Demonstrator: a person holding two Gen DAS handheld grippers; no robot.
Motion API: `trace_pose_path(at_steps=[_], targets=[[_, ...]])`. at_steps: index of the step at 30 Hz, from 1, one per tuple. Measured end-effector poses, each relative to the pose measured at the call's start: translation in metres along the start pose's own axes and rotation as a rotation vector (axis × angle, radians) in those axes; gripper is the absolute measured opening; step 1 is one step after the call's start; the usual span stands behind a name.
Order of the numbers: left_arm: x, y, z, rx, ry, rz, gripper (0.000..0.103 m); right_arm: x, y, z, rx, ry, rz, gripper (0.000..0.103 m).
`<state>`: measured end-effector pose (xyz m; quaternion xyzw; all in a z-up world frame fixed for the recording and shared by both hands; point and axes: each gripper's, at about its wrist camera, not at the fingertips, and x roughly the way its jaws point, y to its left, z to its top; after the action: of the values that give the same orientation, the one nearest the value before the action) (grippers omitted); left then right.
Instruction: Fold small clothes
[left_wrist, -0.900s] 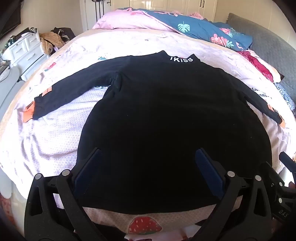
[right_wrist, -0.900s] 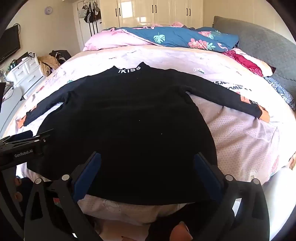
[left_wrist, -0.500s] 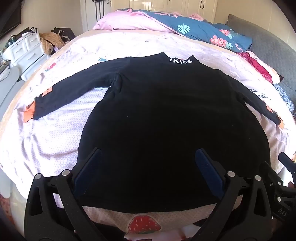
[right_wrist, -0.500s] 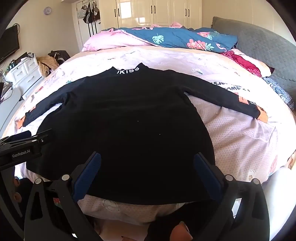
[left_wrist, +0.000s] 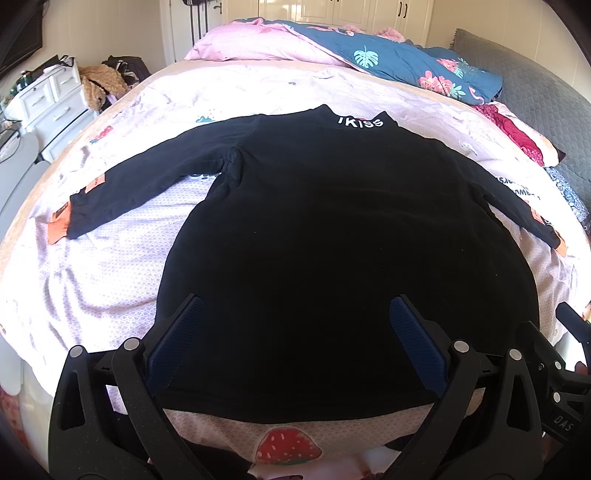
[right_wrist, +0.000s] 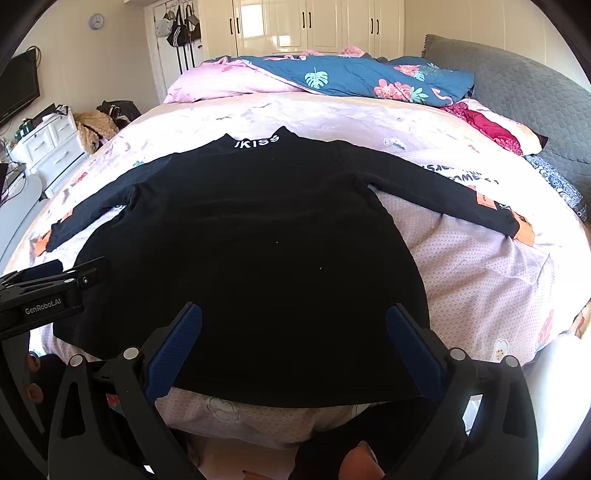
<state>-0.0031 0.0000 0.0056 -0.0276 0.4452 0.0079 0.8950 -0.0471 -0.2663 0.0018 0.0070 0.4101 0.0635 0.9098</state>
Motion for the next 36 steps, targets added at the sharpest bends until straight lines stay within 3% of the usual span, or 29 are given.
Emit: trace_pose_path(at_steps=[36], targets=[[-0.0023, 0.0010, 0.0034, 0.002, -0.010, 0.005, 0.095, -0.0055, 0.0051, 0.0050, -0.011, -0.020, 0.003, 0.099]])
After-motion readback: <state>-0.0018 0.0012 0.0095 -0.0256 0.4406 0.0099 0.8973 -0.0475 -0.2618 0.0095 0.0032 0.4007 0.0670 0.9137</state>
